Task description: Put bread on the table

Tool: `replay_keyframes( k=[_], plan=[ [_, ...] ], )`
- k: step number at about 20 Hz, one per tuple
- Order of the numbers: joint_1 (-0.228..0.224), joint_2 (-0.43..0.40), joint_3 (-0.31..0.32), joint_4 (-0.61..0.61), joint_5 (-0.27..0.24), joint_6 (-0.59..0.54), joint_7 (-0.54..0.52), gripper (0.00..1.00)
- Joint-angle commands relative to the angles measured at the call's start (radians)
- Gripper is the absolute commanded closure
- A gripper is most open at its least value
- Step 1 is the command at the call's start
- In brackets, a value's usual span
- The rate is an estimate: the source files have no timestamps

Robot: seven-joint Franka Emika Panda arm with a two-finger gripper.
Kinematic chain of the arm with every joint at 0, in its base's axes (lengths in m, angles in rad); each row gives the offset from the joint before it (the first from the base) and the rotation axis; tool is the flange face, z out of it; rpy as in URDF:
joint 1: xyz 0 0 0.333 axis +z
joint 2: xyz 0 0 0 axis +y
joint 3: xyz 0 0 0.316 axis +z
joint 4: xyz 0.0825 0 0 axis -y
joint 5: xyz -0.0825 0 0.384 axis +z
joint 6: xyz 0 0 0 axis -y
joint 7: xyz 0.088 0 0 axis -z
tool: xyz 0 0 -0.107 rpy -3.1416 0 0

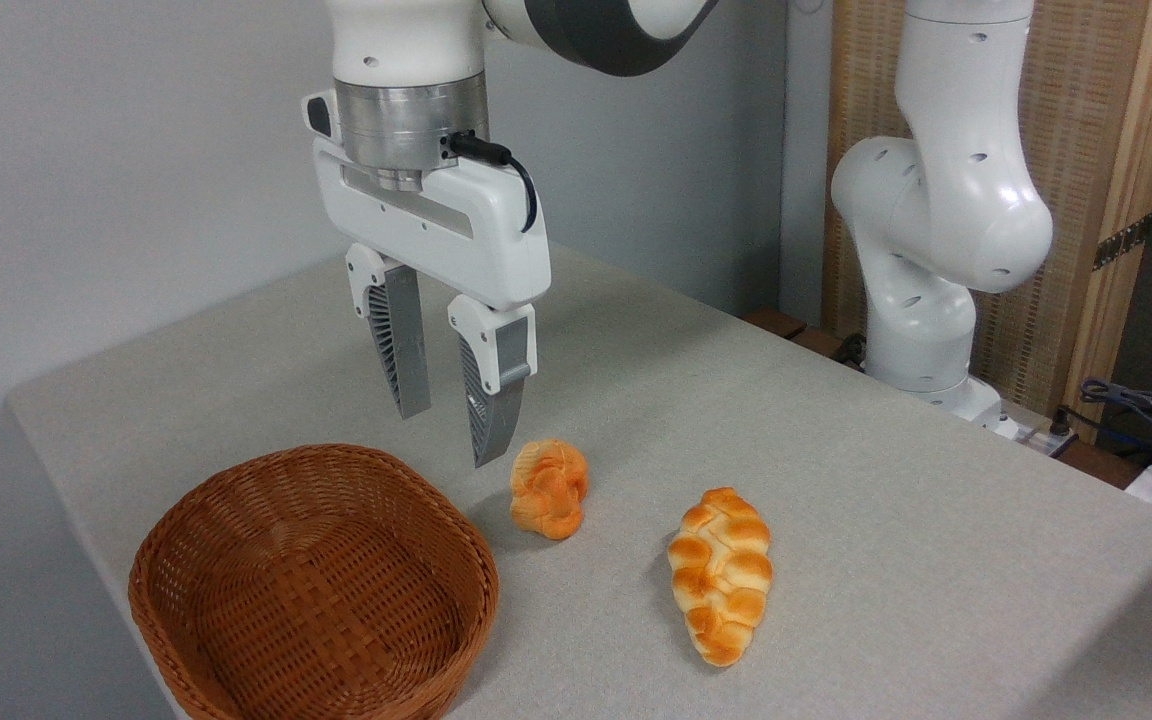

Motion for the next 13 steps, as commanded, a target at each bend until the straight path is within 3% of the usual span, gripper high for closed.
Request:
replay_keyframes(
  k=[1,2,4,8,10,13],
  plan=[
    [0.107,0.003,-0.098,0.011,-0.023,-0.002,0.035,0.0],
    [0.172,0.005,-0.159,0.013,-0.024,-0.001,0.037,0.0],
    [0.224,0.006,-0.209,0.013,-0.046,0.0,0.046,0.0],
    [0.226,0.003,-0.202,0.013,-0.06,-0.004,0.066,0.0],
    [0.227,0.002,-0.197,0.013,-0.09,0.001,0.061,0.0],
    [0.227,0.002,-0.197,0.013,-0.089,0.001,0.068,0.0]
  ],
)
